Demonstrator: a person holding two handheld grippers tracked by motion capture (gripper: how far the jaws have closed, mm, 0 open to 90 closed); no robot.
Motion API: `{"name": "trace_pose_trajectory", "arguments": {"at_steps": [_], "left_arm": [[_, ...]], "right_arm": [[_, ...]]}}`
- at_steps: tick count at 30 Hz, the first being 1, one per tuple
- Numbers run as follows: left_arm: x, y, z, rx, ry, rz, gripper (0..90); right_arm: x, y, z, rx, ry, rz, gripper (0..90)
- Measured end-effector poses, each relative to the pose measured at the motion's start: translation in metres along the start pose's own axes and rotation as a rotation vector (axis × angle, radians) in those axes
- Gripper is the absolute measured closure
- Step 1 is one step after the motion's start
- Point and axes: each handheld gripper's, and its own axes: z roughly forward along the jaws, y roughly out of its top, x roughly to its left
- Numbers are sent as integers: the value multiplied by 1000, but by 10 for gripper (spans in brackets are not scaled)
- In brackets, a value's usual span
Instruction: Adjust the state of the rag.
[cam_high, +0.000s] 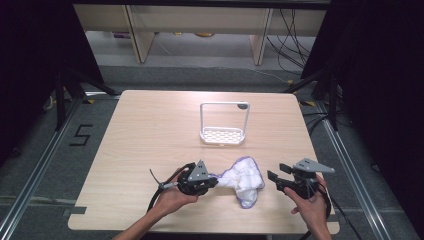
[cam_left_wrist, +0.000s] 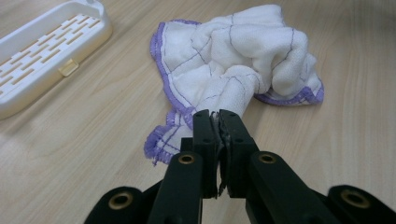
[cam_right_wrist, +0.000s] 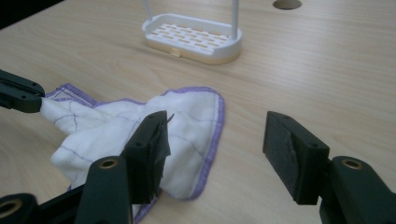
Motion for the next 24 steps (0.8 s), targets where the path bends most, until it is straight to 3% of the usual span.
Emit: {"name": "trace_pose_trajectory", "arguments": {"at_steps": [1, 2, 4, 7, 9, 10, 12, 15, 16, 17, 18, 19, 20, 23, 24], "left_arm": [[0, 0, 0, 0, 0, 0, 858], [2, 0, 0, 32, -14, 38, 858], [-1, 0, 2, 8, -4, 21, 857], [1, -1, 0, 18, -10, 30, 857], [2, -1, 0, 26, -18, 38, 857], [3, -2, 0, 30, -17, 29, 857], [2, -3, 1, 14, -9, 15, 856], [3, -4, 1, 19, -16, 11, 855], [5, -5, 1, 31, -16, 33, 855], [3, -5, 2, 15, -11, 7, 855], [5, -5, 0, 43, -19, 29, 856], [5, -5, 1, 39, -18, 22, 856], [5, -6, 1, 30, -18, 8, 856], [7, -7, 1, 38, -14, 21, 856], [7, -7, 1, 25, -12, 12, 857]], "right_arm": [[0, 0, 0, 0, 0, 0, 425], [3, 9, 16, 49, 5, -12, 454], [4, 10, 23, 65, 8, -11, 464], [2, 24, 53, 151, 10, -78, 493], [0, 26, 61, 145, 16, -99, 500], [0, 32, 74, 172, 9, -111, 512], [0, 35, 83, 188, 9, -120, 523], [1, 38, 93, 229, 2, -96, 537], [-1, 37, 97, 233, -4, -111, 541], [-1, 37, 97, 233, -4, -111, 541], [-3, 36, 104, 232, 0, -96, 553], [-3, 36, 104, 232, 0, -96, 553], [-4, 36, 105, 259, 6, -109, 555], [-6, 34, 112, 296, 10, -98, 573], [-9, 31, 116, 281, 19, -110, 595]]}}
